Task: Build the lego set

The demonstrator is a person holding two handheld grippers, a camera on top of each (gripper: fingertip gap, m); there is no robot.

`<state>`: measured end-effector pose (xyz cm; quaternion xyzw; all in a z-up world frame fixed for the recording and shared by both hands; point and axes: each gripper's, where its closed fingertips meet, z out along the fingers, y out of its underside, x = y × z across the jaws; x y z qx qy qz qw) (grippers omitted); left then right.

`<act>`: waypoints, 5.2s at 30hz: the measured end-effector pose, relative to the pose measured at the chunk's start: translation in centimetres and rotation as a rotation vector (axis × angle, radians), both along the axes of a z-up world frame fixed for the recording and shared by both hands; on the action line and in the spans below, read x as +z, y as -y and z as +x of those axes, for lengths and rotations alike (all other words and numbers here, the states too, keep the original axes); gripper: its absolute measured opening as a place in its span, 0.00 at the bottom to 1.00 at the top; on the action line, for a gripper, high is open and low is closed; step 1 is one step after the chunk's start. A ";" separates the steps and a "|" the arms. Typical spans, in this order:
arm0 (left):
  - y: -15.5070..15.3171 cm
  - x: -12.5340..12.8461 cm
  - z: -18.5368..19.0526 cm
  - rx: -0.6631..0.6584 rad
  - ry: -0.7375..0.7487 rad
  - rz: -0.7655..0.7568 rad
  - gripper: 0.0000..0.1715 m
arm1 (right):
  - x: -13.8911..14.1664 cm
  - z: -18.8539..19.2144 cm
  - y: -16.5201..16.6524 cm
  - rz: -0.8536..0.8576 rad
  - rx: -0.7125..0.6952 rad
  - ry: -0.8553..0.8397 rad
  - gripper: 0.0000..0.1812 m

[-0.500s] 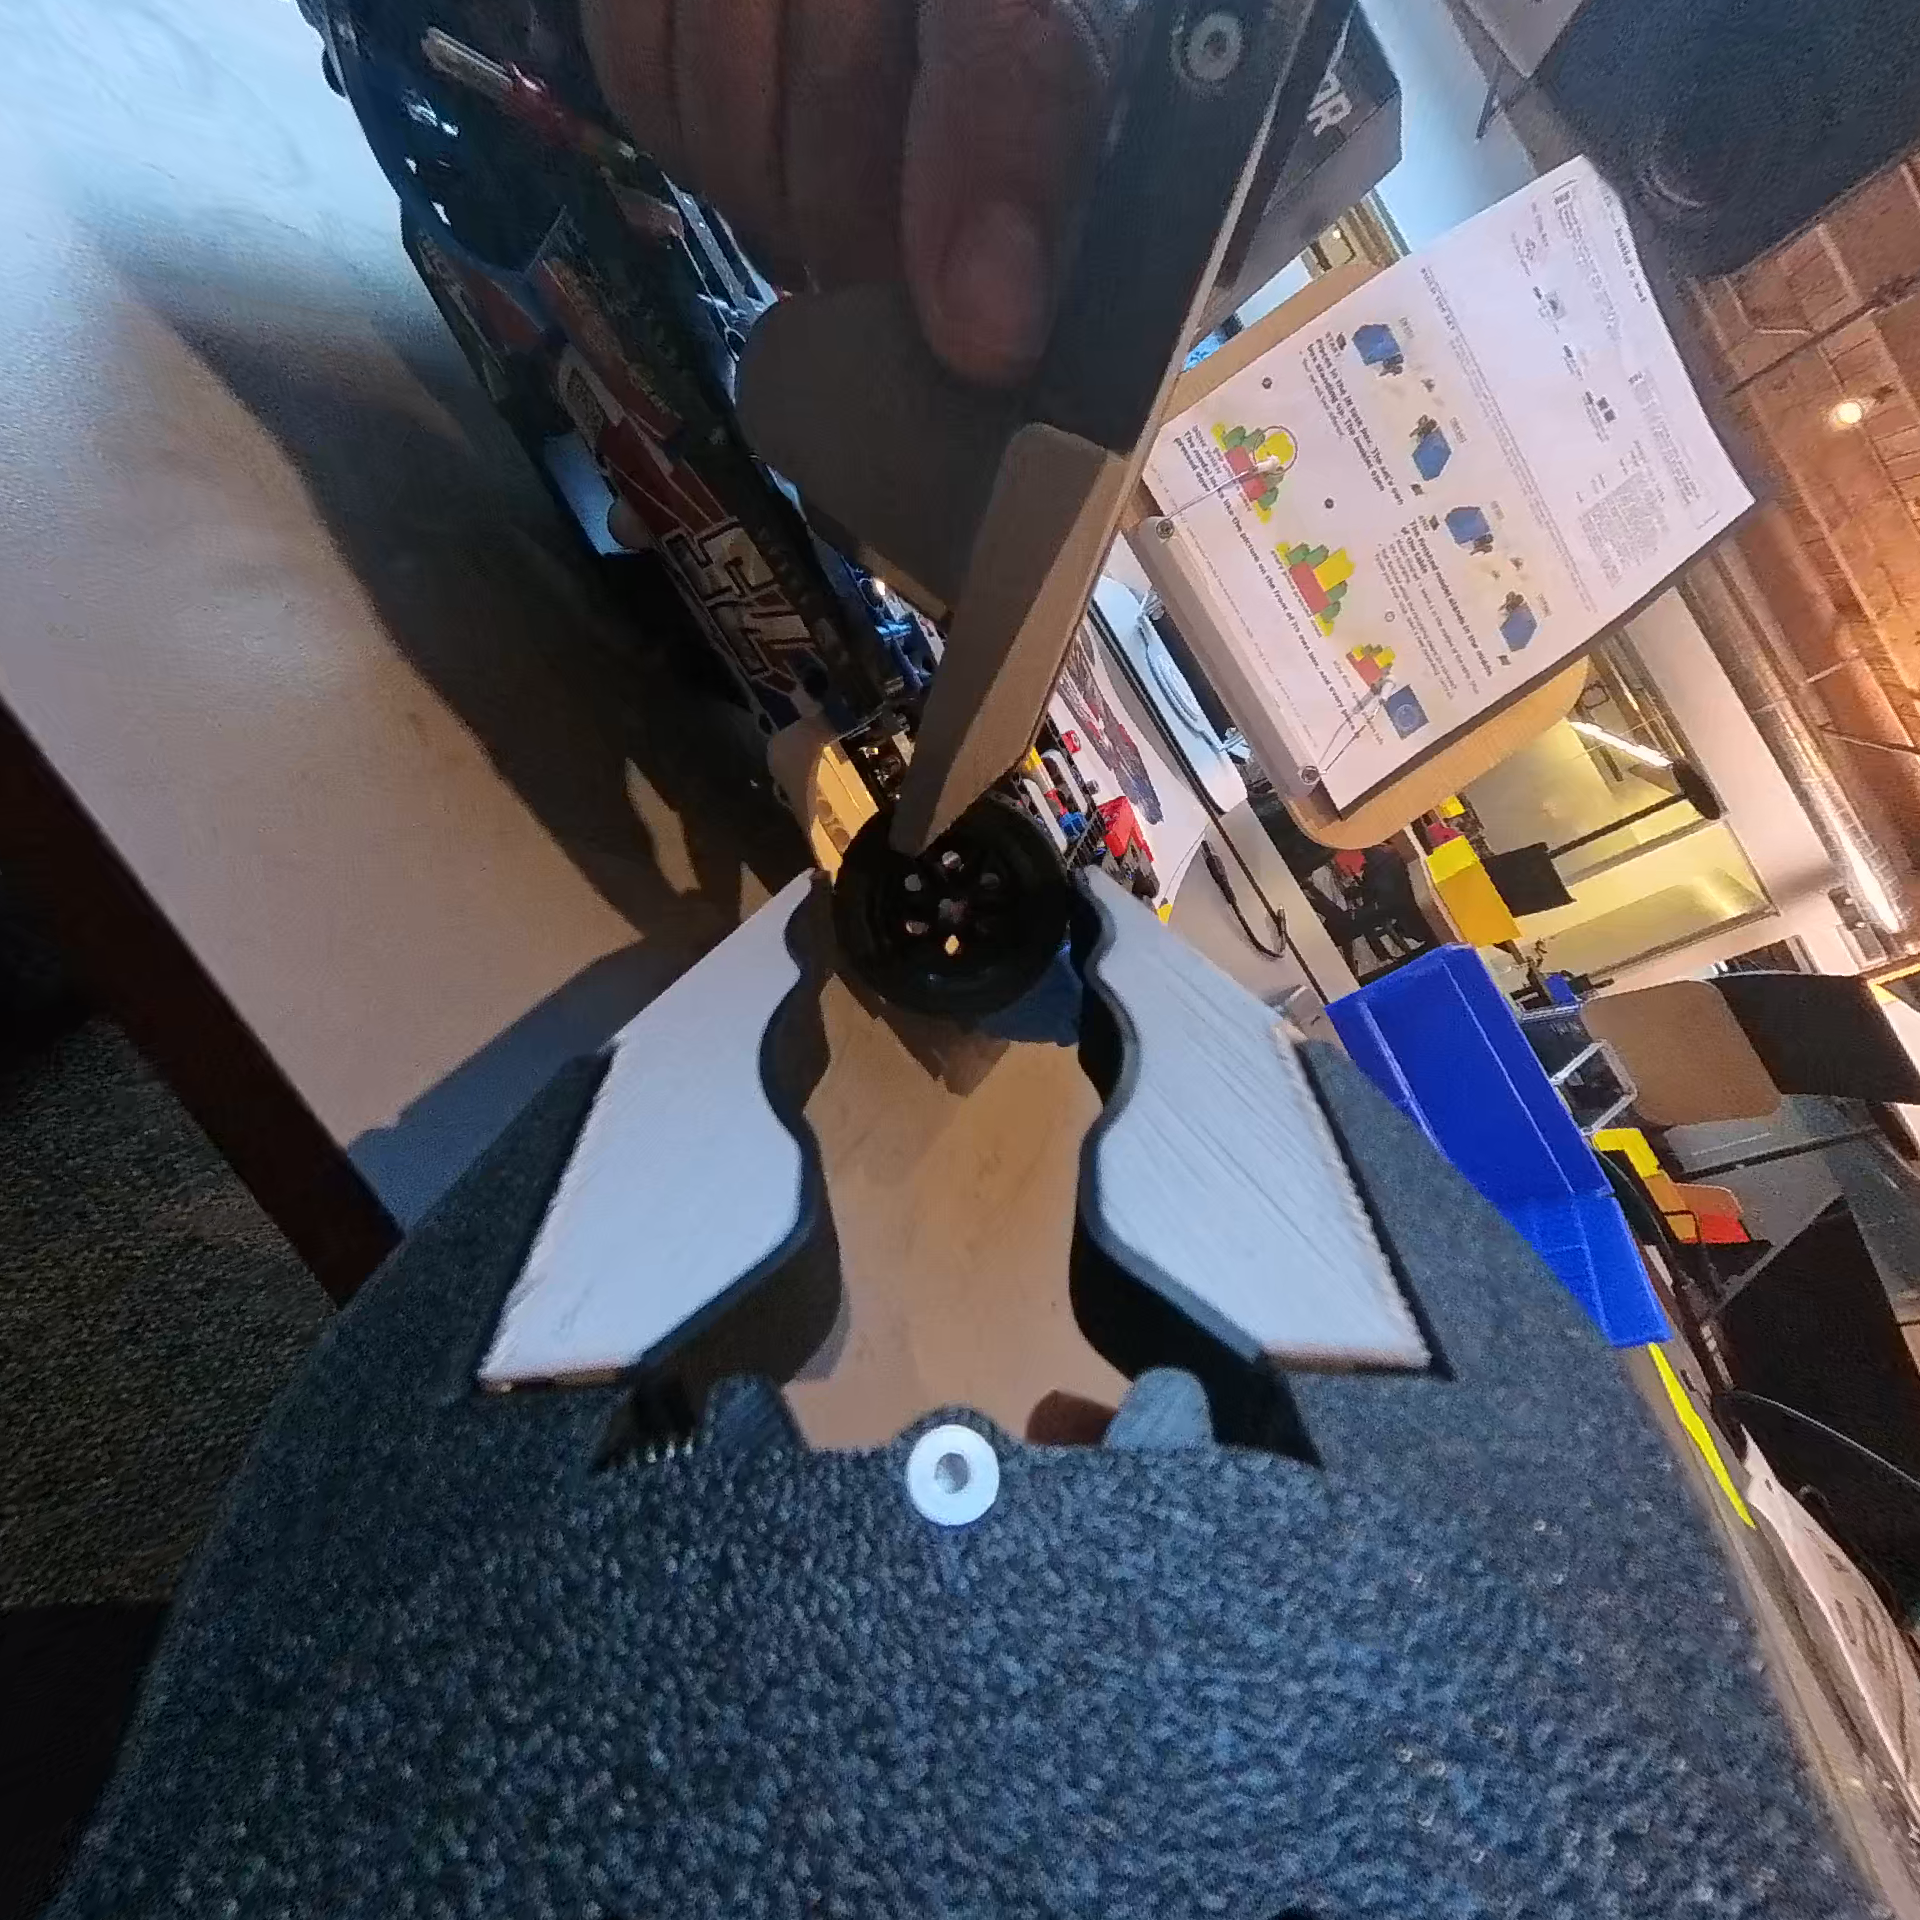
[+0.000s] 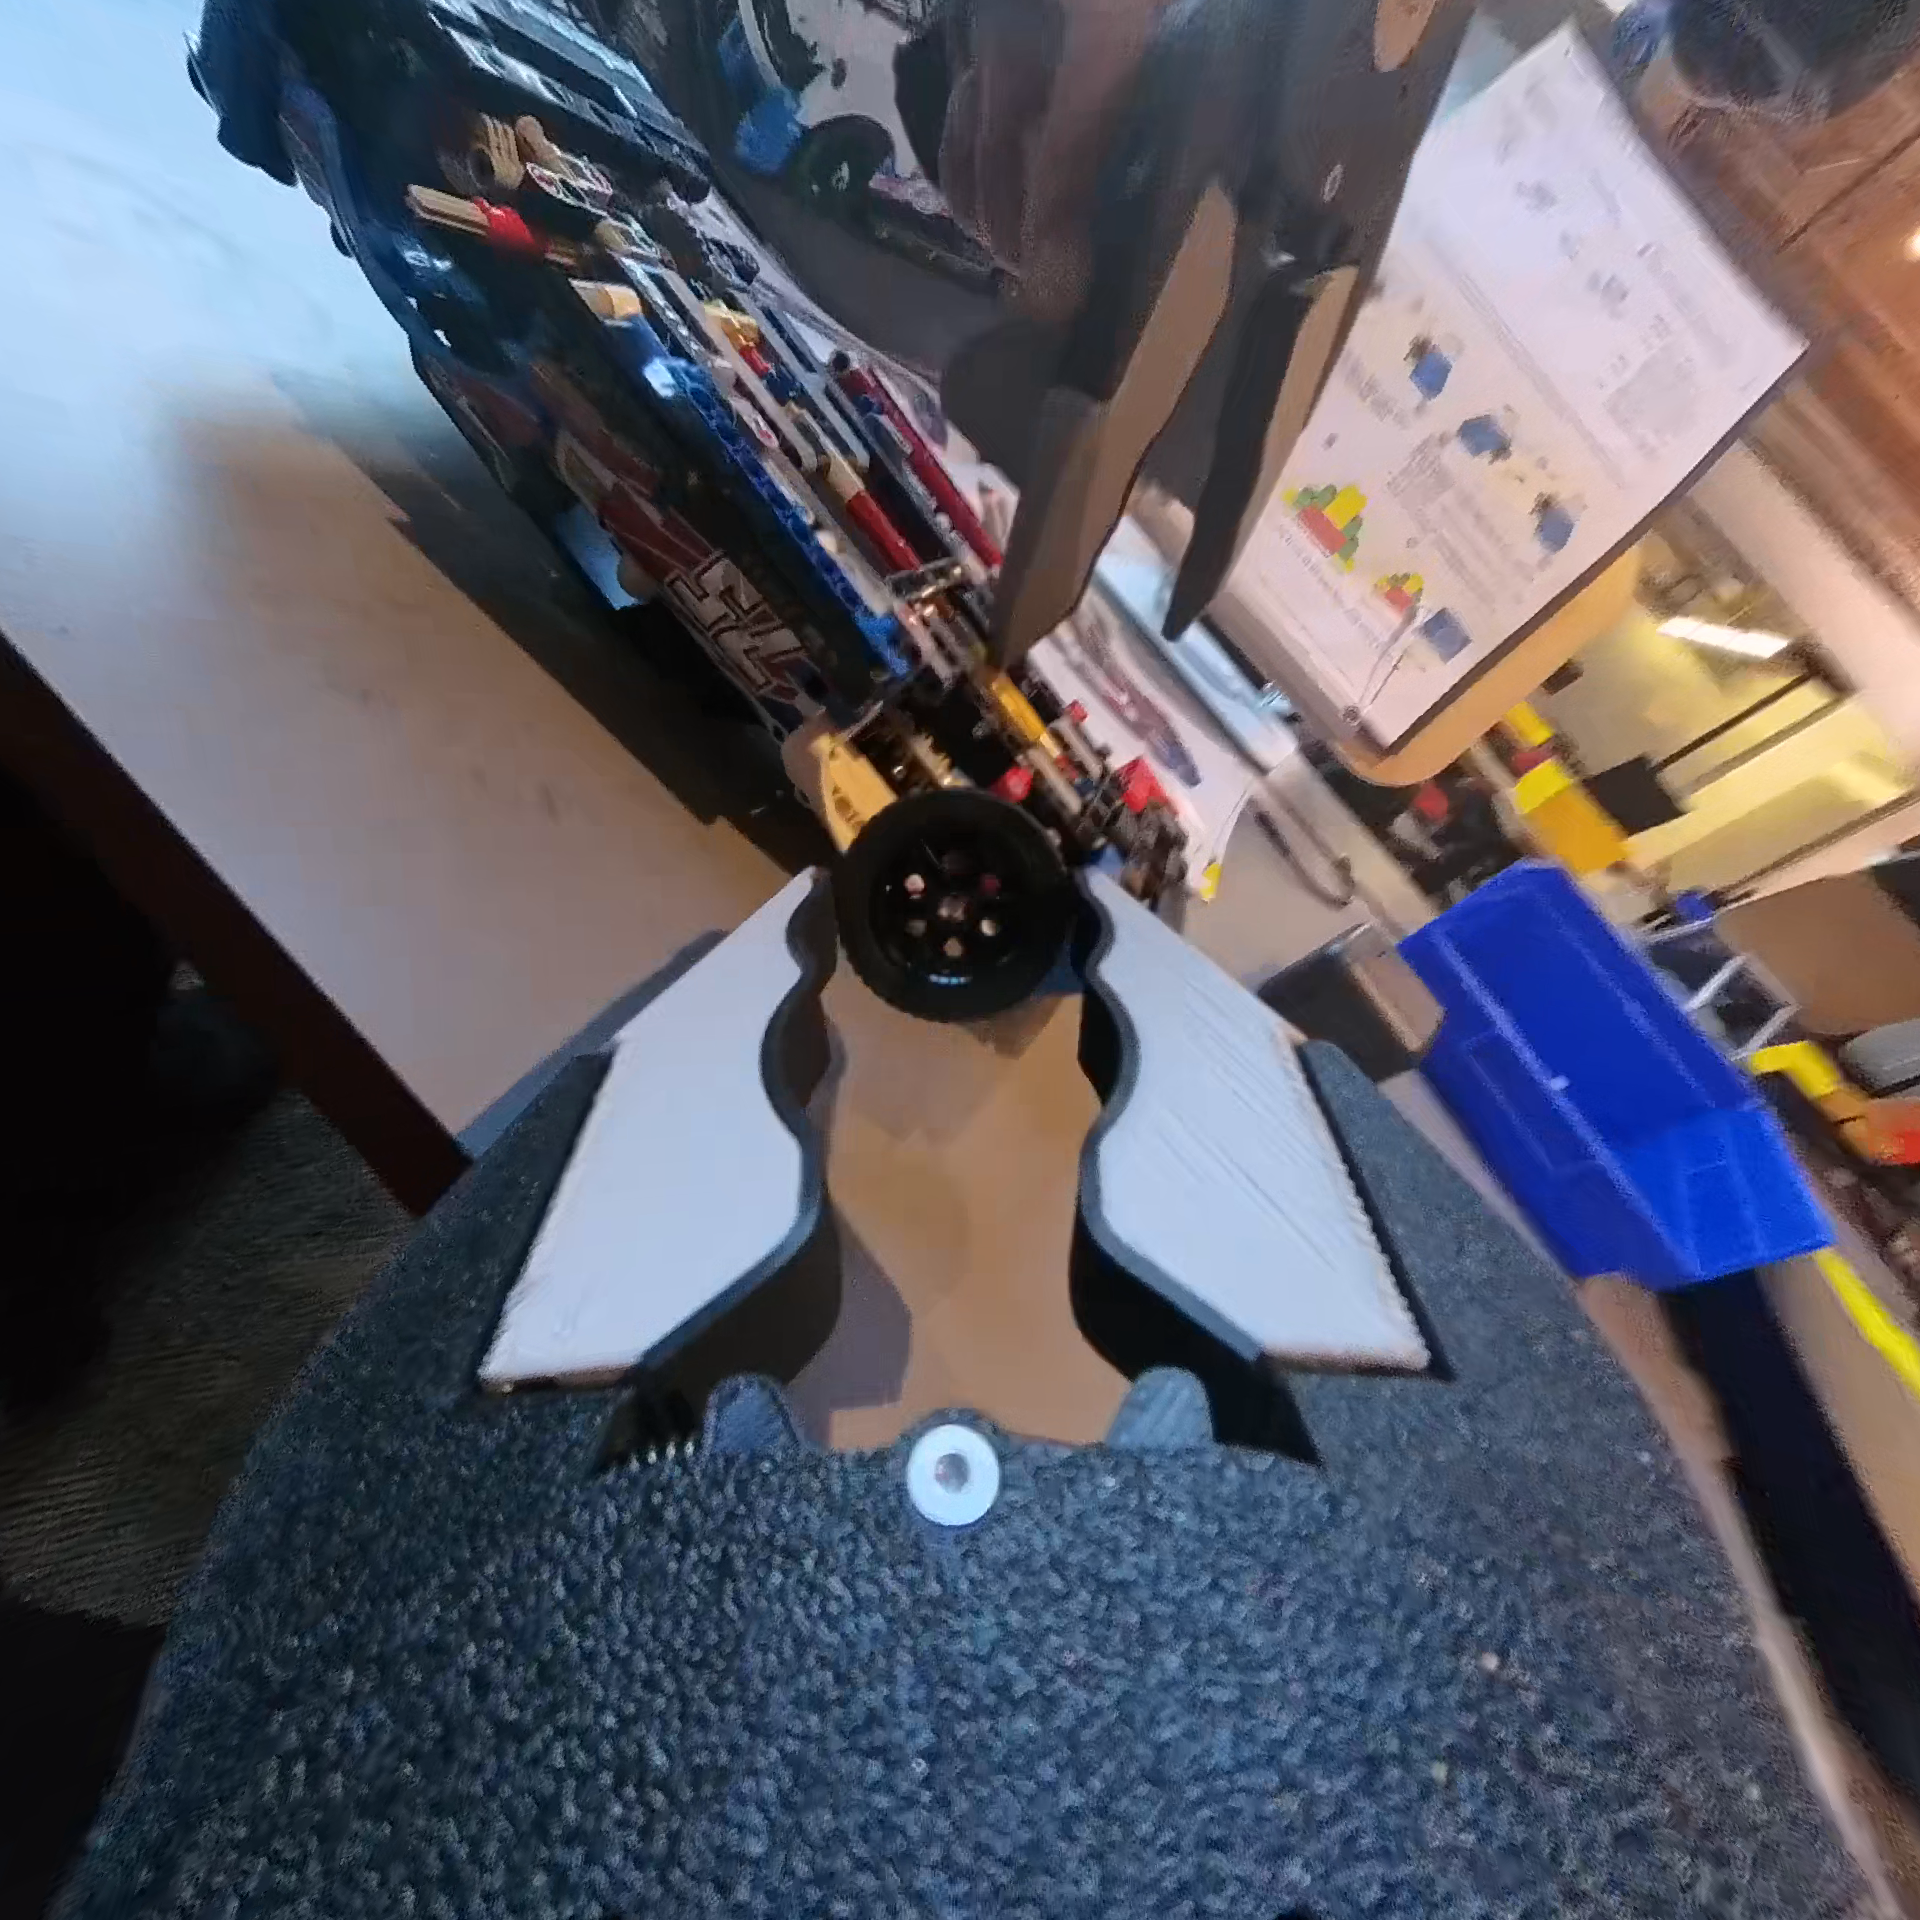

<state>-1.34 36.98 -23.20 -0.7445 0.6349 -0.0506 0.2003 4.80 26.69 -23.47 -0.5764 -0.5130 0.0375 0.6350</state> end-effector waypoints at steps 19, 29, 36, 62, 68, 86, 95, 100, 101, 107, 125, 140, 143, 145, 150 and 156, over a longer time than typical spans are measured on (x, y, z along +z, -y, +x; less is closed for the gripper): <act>3.4 -3.6 0.8 0.054 -0.006 -0.267 0.58 | 0.7 0.7 1.3 -0.161 -0.093 -0.109 0.22; 3.5 -4.0 0.8 0.036 -0.061 -0.253 0.58 | 0.6 -1.1 0.2 0.075 -0.056 0.079 0.22; 3.6 -1.9 1.0 0.032 0.090 -0.220 0.54 | -0.3 -1.3 0.0 0.206 -0.034 0.175 0.22; 3.2 -1.9 3.4 -0.192 0.011 0.096 0.52 | -0.9 -1.9 -1.1 0.215 0.003 0.200 0.23; 5.3 1.3 2.7 -0.165 0.161 -0.049 0.40 | -0.6 -2.2 -1.1 0.215 0.011 0.184 0.23; 9.5 -0.6 3.7 -0.127 0.129 -0.101 0.07 | -0.4 -2.6 -0.5 0.246 0.062 0.169 0.20; 10.1 -0.6 4.0 -0.089 0.178 -0.154 0.07 | 1.0 0.3 -0.5 -0.204 0.225 -0.063 0.13; 9.8 -0.5 4.3 -0.052 0.209 -0.202 0.07 | -0.2 -0.4 -0.7 -0.509 0.366 -0.041 0.05; 9.7 -0.5 4.3 -0.040 0.214 -0.207 0.07 | -0.4 -0.6 -0.8 -0.537 0.381 -0.032 0.05; 9.6 -0.8 3.9 0.030 0.234 -0.225 0.07 | -0.8 -1.0 -1.3 -0.602 0.395 -0.024 0.00; 8.8 -0.5 4.6 0.141 0.335 -0.214 0.07 | -0.4 -0.2 -2.1 -0.722 0.381 -0.095 0.00; 8.7 -0.8 4.7 0.189 0.356 -0.257 0.07 | -0.5 -0.1 -2.1 -0.779 0.390 -0.105 0.00; 8.7 -0.7 4.6 0.201 0.368 -0.266 0.07 | -0.4 -0.2 -2.2 -0.791 0.394 -0.110 0.00; 8.7 -0.7 4.5 0.207 0.370 -0.266 0.07 | -0.4 -0.3 -2.2 -0.797 0.394 -0.110 0.00; 8.5 -0.4 4.7 0.214 0.391 -0.280 0.06 | 0.0 -0.2 -2.4 -0.811 0.399 -0.115 0.00; 8.5 -0.7 4.8 0.212 0.381 -0.284 0.07 | -0.4 -0.1 -2.4 -0.825 0.396 -0.106 0.00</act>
